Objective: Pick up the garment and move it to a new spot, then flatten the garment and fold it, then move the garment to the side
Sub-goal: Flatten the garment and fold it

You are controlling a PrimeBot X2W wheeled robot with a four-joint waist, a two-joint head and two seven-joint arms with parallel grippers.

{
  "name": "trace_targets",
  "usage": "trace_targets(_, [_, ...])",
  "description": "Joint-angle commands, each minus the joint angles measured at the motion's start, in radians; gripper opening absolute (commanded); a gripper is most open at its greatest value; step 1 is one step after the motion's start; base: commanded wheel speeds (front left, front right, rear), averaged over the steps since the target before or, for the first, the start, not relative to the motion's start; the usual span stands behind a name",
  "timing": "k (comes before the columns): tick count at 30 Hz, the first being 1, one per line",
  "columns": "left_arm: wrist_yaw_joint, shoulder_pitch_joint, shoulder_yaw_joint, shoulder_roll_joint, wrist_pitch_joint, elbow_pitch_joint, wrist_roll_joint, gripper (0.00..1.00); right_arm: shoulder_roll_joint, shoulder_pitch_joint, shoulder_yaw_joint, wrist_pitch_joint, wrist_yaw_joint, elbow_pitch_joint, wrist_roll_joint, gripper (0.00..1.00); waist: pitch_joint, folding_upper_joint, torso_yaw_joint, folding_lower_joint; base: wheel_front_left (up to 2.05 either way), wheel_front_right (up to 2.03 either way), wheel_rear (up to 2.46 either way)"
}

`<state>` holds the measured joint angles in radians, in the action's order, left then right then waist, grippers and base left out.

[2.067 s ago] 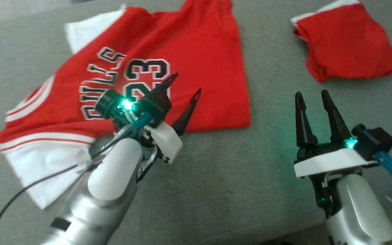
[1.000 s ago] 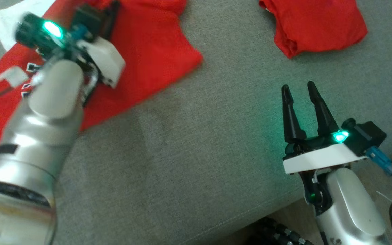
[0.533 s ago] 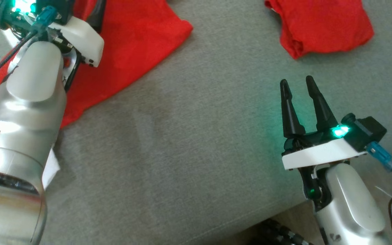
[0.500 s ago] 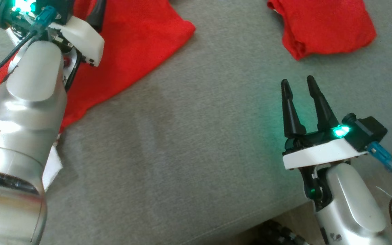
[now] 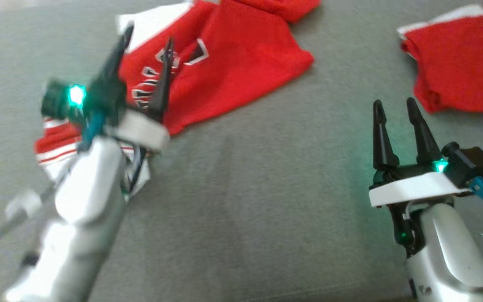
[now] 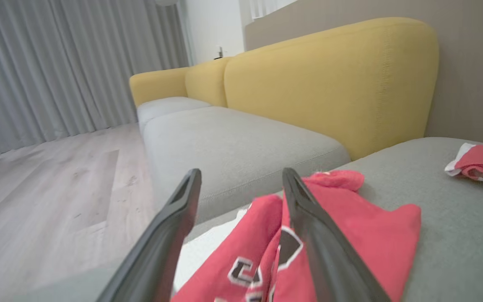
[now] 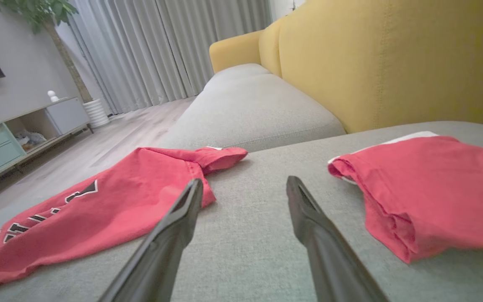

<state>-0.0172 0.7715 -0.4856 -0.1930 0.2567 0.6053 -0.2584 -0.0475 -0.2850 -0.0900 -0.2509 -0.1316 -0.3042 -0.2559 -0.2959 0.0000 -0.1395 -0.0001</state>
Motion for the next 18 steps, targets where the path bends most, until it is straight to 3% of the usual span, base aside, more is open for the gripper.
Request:
trace_targets(1, [-0.029, -0.045, 0.046, -0.027, 0.005, -0.086, -0.003, 1.0, -0.003, 0.005, -0.007, -0.007, 0.001, 0.024, 0.014, 1.0, 0.066, 0.0, 0.083, 0.0001, 0.0, 0.0, 0.0])
trace_targets(9, [-0.099, -0.383, 0.064, -0.01, 0.005, -0.297, 0.009, 1.0, -0.003, 0.038, 0.041, 0.015, 0.001, 0.012, 0.042, 1.0, 0.097, 0.0, 0.178, 0.0001, 0.0, 0.0, 0.0])
trace_targets(18, [-0.098, -0.454, 0.089, 0.013, 0.005, -0.359, 0.018, 1.0, -0.003, 0.021, 0.107, 0.079, 0.001, 0.022, 0.113, 1.0, 0.079, 0.0, 0.224, 0.0001, 0.0, 0.0, 0.0])
